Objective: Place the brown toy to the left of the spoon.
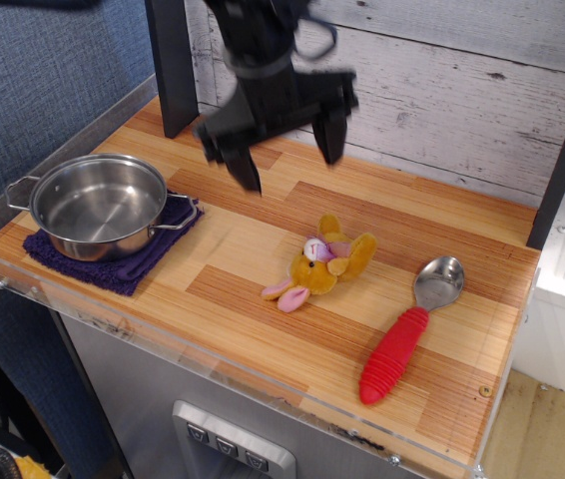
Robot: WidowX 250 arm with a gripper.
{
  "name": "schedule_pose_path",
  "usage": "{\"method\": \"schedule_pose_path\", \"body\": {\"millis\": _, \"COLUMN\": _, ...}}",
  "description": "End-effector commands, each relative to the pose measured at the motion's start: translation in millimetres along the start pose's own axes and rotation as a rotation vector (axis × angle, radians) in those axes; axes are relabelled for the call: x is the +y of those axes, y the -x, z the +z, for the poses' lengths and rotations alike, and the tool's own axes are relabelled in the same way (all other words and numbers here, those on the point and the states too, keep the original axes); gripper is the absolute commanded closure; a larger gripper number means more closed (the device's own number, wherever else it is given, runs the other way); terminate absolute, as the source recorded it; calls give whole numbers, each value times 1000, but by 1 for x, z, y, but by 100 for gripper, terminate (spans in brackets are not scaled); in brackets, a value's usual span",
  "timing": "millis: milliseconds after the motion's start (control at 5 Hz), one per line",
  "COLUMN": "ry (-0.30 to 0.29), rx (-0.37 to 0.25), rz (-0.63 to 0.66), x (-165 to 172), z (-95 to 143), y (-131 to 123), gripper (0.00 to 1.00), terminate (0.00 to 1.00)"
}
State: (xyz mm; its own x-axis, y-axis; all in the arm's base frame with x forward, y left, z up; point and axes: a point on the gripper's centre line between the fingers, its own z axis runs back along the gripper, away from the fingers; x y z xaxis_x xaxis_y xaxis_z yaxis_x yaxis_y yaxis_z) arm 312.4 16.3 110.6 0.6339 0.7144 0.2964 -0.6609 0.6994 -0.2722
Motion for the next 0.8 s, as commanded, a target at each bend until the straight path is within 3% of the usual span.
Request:
{"method": "schedule_pose_path", "body": {"millis": 0, "ry": 62, "rx": -73, "rz": 5, "x": 0, "z": 45, "y": -16, "gripper": 0, "terminate": 0}}
{"method": "schedule_pose_path", "body": {"millis": 400, "ry": 62, "rx": -73, "rz": 5, "x": 0, "z": 45, "y": -16, "gripper": 0, "terminate": 0}}
{"method": "schedule_pose_path", "body": {"millis": 600, "ry": 62, "rx": -73, "rz": 5, "x": 0, "z": 45, "y": -16, "gripper": 0, "terminate": 100}}
